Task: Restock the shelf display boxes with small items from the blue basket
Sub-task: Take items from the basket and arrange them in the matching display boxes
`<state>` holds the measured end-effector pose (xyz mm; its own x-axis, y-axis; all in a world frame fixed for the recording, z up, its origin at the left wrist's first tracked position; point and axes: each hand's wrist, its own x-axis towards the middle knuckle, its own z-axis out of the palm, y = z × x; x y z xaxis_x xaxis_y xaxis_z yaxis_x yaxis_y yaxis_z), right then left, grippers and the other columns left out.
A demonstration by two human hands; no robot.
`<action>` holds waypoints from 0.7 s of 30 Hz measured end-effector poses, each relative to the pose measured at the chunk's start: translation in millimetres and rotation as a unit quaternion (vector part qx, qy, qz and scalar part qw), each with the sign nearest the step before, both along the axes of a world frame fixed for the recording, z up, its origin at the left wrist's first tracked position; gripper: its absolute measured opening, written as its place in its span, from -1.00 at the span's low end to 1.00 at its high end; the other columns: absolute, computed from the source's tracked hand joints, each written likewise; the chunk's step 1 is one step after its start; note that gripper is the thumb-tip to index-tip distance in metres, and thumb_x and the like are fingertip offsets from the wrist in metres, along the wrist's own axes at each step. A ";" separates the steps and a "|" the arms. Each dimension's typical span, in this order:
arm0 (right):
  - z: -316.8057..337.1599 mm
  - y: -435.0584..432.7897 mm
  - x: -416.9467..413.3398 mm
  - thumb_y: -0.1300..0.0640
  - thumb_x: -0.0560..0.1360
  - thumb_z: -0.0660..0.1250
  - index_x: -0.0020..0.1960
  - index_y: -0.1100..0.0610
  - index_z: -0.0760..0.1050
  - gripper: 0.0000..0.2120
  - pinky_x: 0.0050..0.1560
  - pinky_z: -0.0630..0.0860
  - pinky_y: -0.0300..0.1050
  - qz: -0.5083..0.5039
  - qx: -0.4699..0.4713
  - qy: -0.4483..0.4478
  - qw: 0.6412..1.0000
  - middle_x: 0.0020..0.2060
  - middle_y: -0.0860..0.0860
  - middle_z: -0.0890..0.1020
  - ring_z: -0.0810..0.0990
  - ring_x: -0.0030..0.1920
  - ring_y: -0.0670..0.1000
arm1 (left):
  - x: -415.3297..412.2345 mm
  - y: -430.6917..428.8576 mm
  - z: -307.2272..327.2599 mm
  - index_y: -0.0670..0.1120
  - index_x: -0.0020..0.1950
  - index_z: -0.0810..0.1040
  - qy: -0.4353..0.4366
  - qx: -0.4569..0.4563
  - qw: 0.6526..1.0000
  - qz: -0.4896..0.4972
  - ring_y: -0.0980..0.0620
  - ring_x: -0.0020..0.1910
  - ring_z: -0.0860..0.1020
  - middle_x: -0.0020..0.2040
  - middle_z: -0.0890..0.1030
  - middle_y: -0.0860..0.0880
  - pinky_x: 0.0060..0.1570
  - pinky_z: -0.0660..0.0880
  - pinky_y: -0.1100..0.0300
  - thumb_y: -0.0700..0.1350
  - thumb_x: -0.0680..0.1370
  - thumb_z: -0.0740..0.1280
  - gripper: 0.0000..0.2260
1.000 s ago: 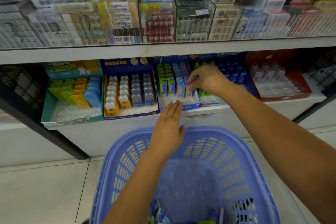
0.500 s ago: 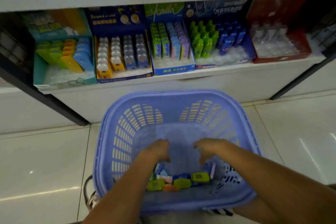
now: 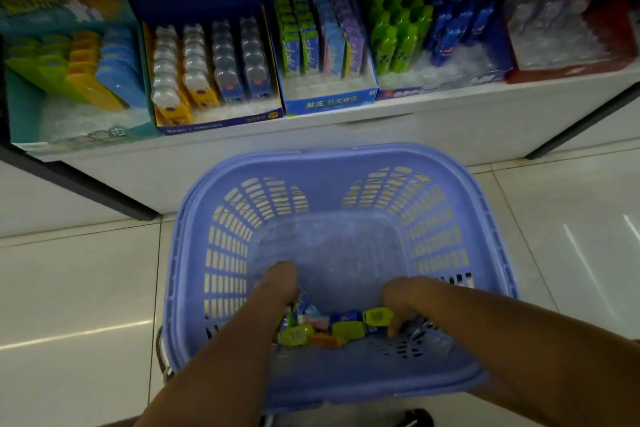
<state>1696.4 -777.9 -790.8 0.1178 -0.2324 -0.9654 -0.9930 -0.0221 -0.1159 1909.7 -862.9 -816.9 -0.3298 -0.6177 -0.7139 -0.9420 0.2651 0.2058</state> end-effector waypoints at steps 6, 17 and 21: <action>5.3 -1.6 0.7 -0.16 0.55 0.22 -0.09 0.29 0.49 -0.53 -0.20 0.40 -0.03 -0.012 0.044 0.028 0.999 -0.18 0.14 0.54 0.47 -0.25 0.11 | -8.8 -4.8 12.4 -0.31 0.22 0.51 0.031 0.129 0.990 0.053 -0.25 0.19 0.49 0.20 0.53 -0.32 0.16 0.42 -0.01 -0.17 0.59 0.22 -0.72; 83.3 -46.1 -4.2 0.02 0.57 0.26 0.00 0.15 0.39 -0.81 -0.10 0.57 -0.12 -0.318 0.034 -0.188 0.929 -0.24 0.04 0.45 0.51 -0.24 0.00 | -33.3 -7.2 93.6 -0.17 -0.09 0.54 0.309 0.236 0.888 0.245 0.06 -0.41 0.30 -0.21 0.55 -0.06 -0.40 0.31 0.25 0.07 0.49 0.40 -0.71; 128.9 -63.9 2.0 0.02 0.56 0.28 0.07 0.12 0.43 -0.81 -0.16 0.53 -0.27 -0.338 -0.031 -0.272 0.901 -0.18 -0.03 0.49 0.51 -0.23 -0.10 | -32.2 -10.3 128.3 -0.10 -0.16 0.57 0.412 0.194 0.852 0.258 0.09 -0.40 0.32 -0.37 0.37 -0.04 -0.44 0.28 0.26 -0.08 0.49 0.43 -0.89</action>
